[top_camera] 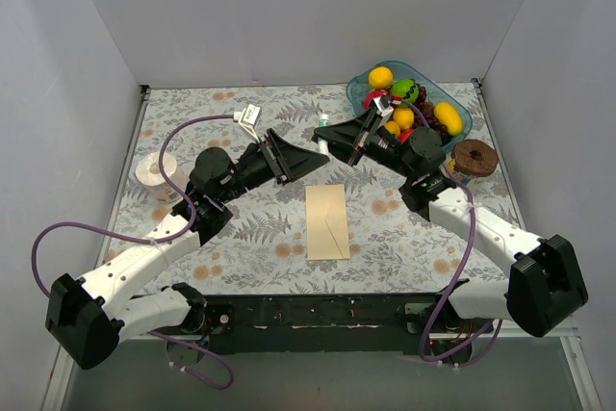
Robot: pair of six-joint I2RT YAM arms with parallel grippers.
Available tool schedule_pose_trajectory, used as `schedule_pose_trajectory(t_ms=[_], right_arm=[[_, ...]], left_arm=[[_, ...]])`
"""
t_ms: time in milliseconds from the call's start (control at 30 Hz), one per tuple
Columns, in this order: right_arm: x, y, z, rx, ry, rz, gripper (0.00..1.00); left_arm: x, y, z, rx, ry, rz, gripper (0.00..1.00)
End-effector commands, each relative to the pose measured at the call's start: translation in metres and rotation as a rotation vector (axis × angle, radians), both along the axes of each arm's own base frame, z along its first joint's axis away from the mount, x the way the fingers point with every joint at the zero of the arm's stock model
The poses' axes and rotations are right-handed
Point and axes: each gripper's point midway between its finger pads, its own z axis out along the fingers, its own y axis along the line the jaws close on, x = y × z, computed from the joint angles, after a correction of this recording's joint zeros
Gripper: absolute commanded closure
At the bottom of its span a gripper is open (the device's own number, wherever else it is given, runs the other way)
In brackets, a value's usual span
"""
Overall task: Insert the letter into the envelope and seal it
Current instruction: Open the solid glue cap.
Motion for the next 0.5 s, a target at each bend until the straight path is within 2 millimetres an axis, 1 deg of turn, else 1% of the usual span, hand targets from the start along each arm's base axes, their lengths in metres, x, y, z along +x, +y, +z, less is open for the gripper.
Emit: schedule_pose_trajectory(t_ms=[0, 200, 467], right_arm=[[-0.0076, -0.0066, 0.0202, 0.028, -0.072, -0.009, 0.99], [-0.0079, -0.0068, 0.0198, 0.027, -0.072, -0.009, 0.99], [-0.0082, -0.0061, 0.0168, 0.022, -0.064, -0.006, 0.99]], left_arm=[[0.0024, 0.0037, 0.0116, -0.011, -0.025, 0.038, 0.53], [0.0054, 0.0034, 0.0123, -0.011, -0.024, 0.049, 0.53], [0.0064, 0.0007, 0.0196, -0.026, -0.036, 0.045, 0.53]])
